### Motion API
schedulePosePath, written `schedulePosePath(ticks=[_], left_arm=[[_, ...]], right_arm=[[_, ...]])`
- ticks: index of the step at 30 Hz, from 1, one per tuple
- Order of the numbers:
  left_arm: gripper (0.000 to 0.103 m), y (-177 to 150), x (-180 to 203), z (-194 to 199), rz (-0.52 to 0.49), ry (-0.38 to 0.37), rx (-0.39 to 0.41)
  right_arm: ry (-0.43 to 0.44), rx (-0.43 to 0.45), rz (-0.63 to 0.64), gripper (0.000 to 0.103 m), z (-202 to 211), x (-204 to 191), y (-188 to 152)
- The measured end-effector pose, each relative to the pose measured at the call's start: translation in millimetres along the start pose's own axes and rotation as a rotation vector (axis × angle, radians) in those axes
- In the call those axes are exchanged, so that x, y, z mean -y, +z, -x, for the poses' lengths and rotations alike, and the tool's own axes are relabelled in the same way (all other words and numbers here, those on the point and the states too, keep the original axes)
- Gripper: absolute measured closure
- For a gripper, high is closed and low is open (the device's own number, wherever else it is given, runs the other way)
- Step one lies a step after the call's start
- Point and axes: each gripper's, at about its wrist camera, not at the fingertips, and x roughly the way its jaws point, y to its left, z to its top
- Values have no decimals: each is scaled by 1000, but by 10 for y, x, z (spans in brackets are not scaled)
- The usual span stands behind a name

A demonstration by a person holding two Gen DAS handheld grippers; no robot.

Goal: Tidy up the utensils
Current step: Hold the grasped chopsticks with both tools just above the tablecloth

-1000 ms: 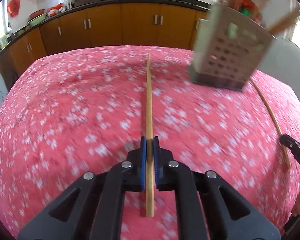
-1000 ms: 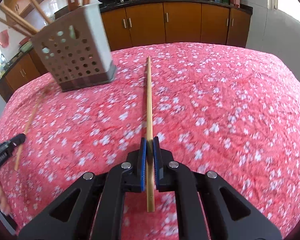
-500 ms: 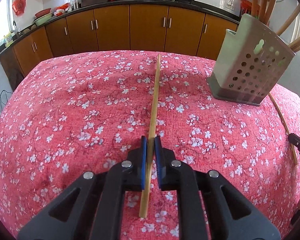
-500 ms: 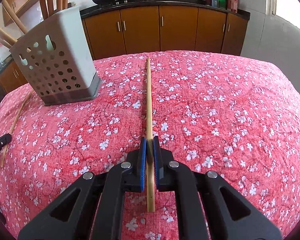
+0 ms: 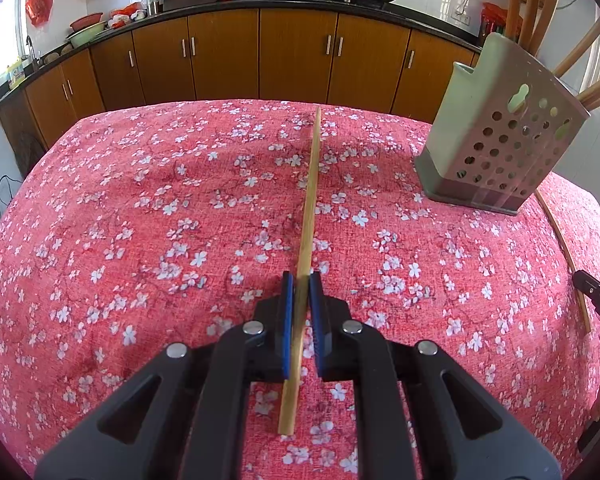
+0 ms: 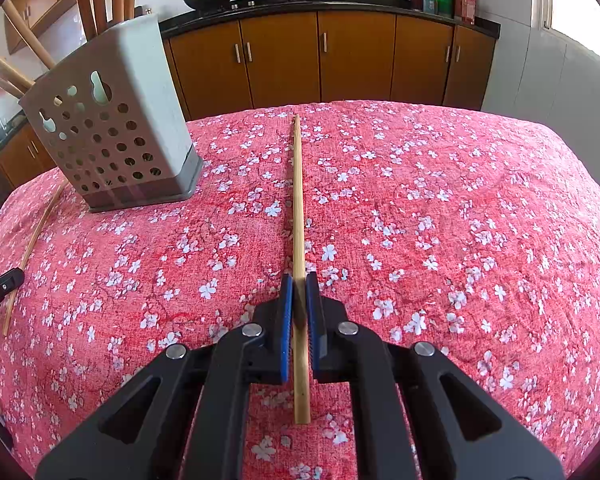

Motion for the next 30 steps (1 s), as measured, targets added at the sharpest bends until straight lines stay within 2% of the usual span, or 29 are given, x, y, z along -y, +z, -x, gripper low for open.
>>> schedulePosePath(ticks=[30], left_arm=[[91, 2, -7, 3, 7, -5, 0]], right_arm=[[-3, -1, 0, 95, 12, -21, -12]])
